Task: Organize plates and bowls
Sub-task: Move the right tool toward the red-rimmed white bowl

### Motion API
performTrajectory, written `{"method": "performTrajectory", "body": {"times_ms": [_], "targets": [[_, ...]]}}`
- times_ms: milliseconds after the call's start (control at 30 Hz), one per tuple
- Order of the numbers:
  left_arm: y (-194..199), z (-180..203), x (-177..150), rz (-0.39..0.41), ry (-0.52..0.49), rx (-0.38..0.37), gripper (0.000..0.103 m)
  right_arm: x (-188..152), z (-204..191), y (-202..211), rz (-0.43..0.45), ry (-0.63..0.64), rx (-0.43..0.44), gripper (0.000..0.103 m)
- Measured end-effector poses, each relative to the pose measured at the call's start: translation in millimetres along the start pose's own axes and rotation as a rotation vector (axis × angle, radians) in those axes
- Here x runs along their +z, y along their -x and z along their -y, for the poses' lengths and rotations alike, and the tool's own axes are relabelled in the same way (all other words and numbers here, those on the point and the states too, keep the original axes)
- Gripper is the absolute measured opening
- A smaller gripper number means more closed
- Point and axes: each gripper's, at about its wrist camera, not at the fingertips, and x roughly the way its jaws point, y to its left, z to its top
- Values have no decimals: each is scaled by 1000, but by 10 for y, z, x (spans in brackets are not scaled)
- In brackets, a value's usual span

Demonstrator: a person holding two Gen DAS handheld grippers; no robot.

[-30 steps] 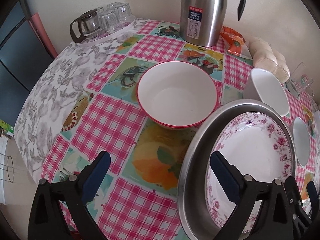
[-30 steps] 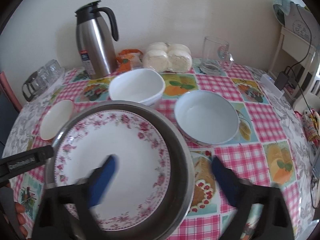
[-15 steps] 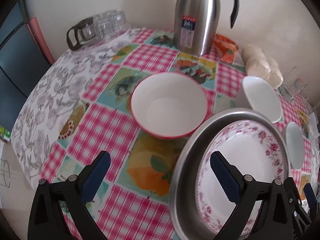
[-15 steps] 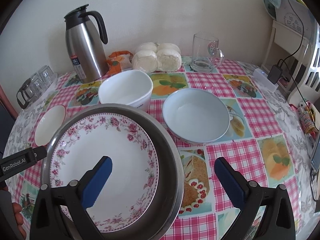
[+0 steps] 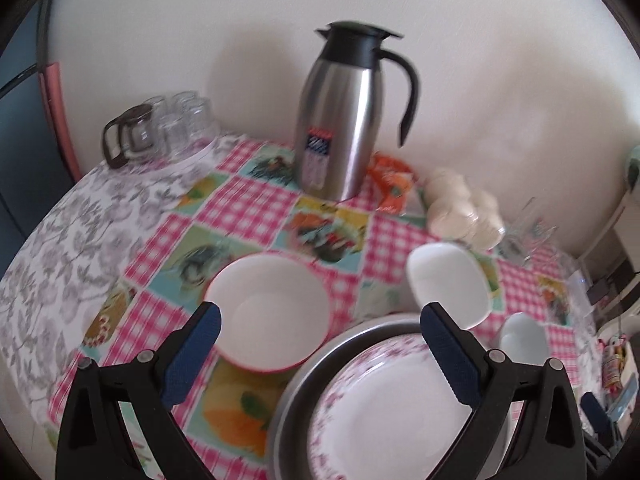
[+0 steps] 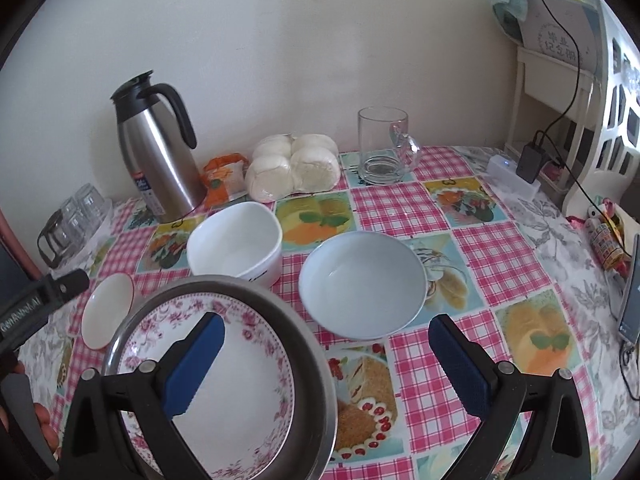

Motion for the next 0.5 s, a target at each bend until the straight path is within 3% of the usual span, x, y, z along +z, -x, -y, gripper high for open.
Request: {"method": "performTrajectory", "body": {"times_ms": [233, 367, 500], "targets": [[120, 283, 187, 98, -76, -17, 100, 181, 157, -10, -9, -10, -37, 103], [104, 380, 279, 89, -68, -45, 100, 294, 272, -37, -57, -9, -79, 103], [14, 453, 324, 57, -70, -60, 100, 425, 412, 5, -46, -30, -112, 103]]}}
